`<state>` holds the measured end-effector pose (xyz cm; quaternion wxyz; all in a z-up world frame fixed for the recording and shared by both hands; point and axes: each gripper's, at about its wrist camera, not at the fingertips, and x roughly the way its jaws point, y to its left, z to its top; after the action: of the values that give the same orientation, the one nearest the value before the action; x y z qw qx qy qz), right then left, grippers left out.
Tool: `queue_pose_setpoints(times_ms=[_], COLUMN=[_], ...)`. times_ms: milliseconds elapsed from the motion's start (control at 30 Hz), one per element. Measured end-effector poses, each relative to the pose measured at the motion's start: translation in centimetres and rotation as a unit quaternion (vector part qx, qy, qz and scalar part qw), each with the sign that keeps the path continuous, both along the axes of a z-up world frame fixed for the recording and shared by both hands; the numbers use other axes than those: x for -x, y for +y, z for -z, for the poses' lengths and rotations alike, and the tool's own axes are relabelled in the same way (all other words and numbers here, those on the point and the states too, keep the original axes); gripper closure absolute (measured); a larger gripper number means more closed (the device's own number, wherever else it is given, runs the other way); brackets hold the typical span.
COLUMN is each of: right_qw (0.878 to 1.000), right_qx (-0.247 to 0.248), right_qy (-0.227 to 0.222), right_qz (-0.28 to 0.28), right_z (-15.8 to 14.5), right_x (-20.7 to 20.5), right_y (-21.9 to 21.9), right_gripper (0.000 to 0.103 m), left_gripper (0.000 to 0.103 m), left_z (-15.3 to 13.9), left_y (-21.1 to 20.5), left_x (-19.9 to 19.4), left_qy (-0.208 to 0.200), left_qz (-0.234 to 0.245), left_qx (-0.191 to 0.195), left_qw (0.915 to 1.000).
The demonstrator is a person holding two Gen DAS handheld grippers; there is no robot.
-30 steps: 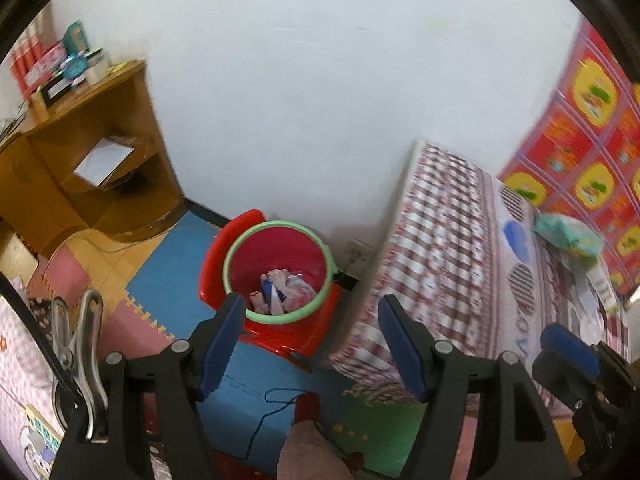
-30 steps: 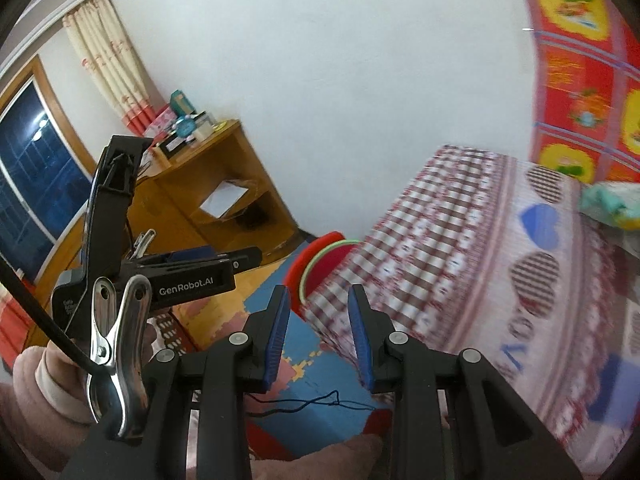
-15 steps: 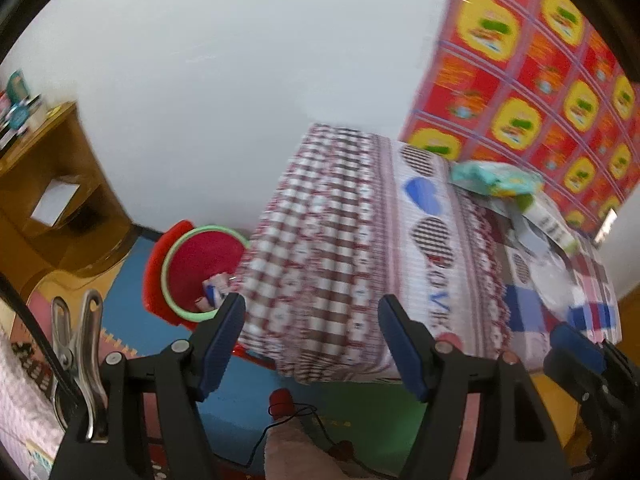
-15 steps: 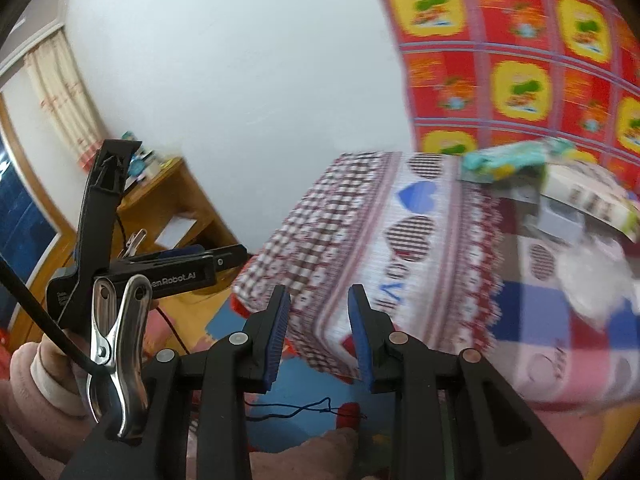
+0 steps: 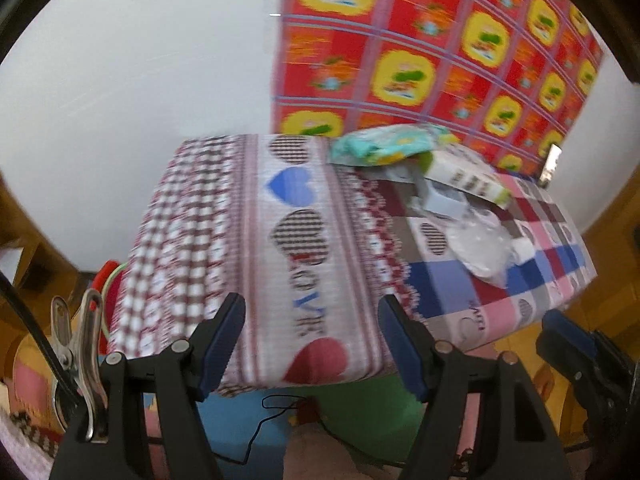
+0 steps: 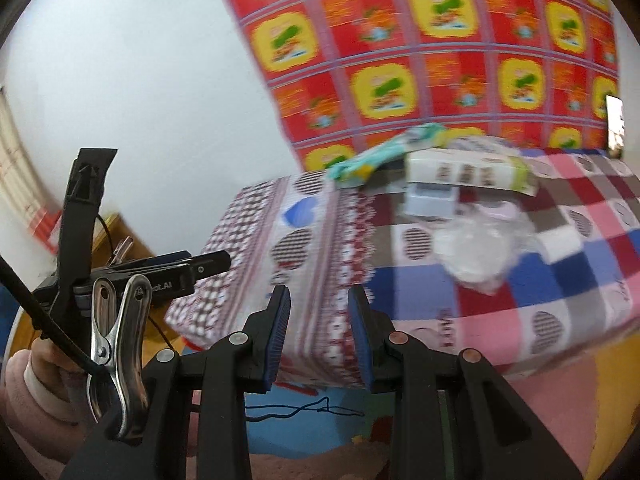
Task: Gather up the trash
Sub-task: 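Swing both open tools back from the bucket to the bed, then close the right tool on the green flap of the selfie stick box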
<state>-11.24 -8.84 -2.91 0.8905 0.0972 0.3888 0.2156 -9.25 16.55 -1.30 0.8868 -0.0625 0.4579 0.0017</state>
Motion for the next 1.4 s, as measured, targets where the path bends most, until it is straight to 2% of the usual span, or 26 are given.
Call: queue_pose_setpoints(times_ms=[433, 700, 933, 1133, 1400], right_qw=[0.996, 0.991, 0.991, 0.992, 0.99], right_qx=[0.026, 0.017, 0.019, 0.001, -0.036], right_qy=[0.023, 0.043, 0.054, 0.071, 0.1], right_qz=[0.087, 0.123, 0.124, 0.108, 0.098], right_z=[1.6, 2.7, 3.9, 5.3, 7.4], right_x=[-7.0, -10.5, -13.7, -17.1, -22.2], right_y=[-6.5, -8.6, -10.1, -11.8, -14.4], right_gripper=[0.072, 0.072, 0.072, 0.072, 0.064], left_gripper=[0.03, 0.03, 0.03, 0.03, 0.03], left_z=[2.2, 3.5, 4.1, 4.5, 5.0], left_y=[-7.6, -10.1, -10.5, -10.6, -11.0], left_x=[-10.2, -15.5, -17.2, -17.7, -18.2], left_qy=[0.006, 0.022, 0.029, 0.032, 0.046], left_qz=[0.099, 0.131, 0.129, 0.109, 0.071], left_qx=[0.025, 0.022, 0.018, 0.013, 0.003], left_qw=[0.9947, 0.9909, 0.9911, 0.9935, 0.9964])
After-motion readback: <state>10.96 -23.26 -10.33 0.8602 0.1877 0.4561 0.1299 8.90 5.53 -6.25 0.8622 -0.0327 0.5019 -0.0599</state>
